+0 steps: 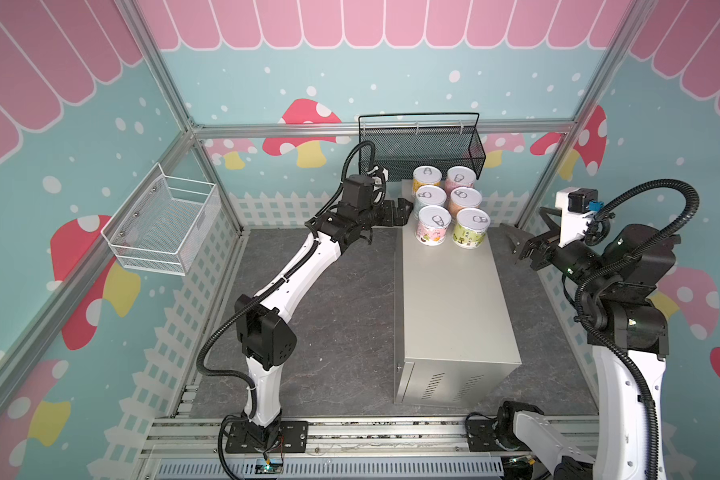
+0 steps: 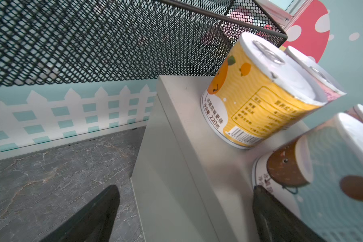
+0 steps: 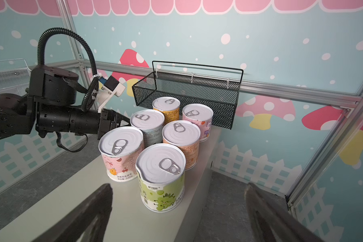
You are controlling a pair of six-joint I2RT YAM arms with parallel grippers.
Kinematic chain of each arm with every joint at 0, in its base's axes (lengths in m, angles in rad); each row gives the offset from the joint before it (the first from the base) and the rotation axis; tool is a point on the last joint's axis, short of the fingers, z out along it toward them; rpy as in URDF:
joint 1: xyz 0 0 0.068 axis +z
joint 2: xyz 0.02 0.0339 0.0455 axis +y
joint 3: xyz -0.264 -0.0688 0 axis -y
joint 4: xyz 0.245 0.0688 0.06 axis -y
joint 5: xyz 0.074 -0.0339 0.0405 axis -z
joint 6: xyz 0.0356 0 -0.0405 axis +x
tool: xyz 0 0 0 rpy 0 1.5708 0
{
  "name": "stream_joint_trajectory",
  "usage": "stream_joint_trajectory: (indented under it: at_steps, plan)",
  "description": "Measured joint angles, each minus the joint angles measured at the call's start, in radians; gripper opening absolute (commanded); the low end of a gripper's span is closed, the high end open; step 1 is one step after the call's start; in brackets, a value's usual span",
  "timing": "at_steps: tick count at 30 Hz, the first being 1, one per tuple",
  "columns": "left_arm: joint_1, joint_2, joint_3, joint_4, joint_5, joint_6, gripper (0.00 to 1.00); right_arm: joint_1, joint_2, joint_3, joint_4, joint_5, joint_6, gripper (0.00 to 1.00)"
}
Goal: Place and organize the canned foods onto the counter
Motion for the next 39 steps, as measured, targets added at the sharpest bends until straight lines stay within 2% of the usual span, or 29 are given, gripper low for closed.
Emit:
stream_joint_trajectory:
  at_steps: [23,27,31,34,39]
  plan:
    - [-0.026,-0.272,-0.374,0.109,-0.001,-0.004,0.99,0.005,-0.003,0.000,0.000,0.000,0.000,0.99]
    - [-0.042,-0.369,-0.477,0.119,-0.011,0.004,0.99,0.006,-0.009,-0.001,-0.001,0.001,0.000,0.99]
    - [-0.057,-0.484,-0.558,0.042,-0.023,0.047,0.99,0.006,-0.010,-0.001,-0.002,0.004,0.000,0.99]
    - [-0.058,-0.547,-0.593,-0.029,-0.046,0.089,0.99,0.010,-0.002,0.007,-0.022,0.035,0.002,0.99]
    - [-0.040,-0.675,-0.665,-0.103,-0.109,0.144,0.99,0.011,0.070,0.066,-0.063,0.172,0.024,0.99]
